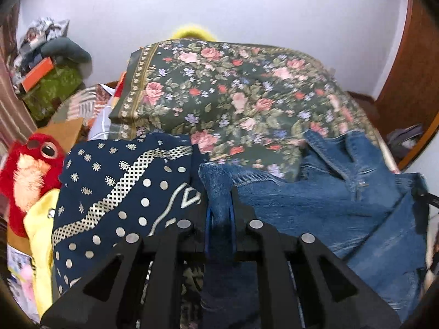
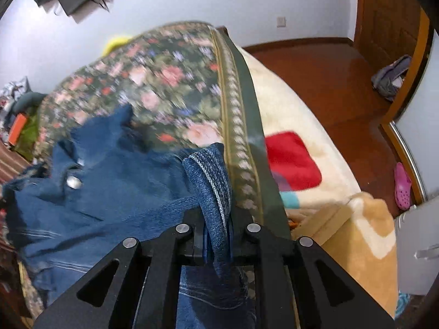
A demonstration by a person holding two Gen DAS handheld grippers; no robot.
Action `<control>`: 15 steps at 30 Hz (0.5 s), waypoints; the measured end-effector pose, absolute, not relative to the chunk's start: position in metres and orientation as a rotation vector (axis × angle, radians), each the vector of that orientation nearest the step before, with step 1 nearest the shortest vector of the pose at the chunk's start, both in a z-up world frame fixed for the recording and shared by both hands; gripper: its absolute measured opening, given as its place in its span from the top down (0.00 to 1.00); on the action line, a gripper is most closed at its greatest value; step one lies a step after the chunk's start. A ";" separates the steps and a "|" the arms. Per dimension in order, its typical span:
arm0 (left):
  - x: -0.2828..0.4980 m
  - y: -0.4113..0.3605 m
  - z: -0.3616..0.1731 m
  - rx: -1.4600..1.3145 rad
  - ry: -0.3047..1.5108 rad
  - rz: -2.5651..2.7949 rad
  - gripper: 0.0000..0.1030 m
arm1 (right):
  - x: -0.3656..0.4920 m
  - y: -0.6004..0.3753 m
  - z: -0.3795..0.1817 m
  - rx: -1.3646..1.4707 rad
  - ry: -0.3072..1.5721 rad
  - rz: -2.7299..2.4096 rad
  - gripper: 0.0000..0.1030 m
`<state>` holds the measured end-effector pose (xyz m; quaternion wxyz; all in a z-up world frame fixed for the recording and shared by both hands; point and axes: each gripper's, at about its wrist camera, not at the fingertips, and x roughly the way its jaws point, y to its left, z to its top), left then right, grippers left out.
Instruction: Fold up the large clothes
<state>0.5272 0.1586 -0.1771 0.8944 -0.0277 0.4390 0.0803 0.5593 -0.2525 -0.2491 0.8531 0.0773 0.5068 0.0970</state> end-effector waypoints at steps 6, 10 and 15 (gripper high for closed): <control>0.524 0.152 -0.187 0.051 0.923 0.212 0.74 | 0.551 -0.249 -0.246 0.065 1.064 0.166 0.74; 0.511 0.153 -0.175 0.023 0.952 0.219 0.48 | 0.537 -0.254 -0.227 0.083 1.070 0.188 0.58; 0.481 0.152 -0.150 0.002 0.936 0.215 0.43 | 0.497 -0.251 -0.180 0.080 0.973 0.248 0.49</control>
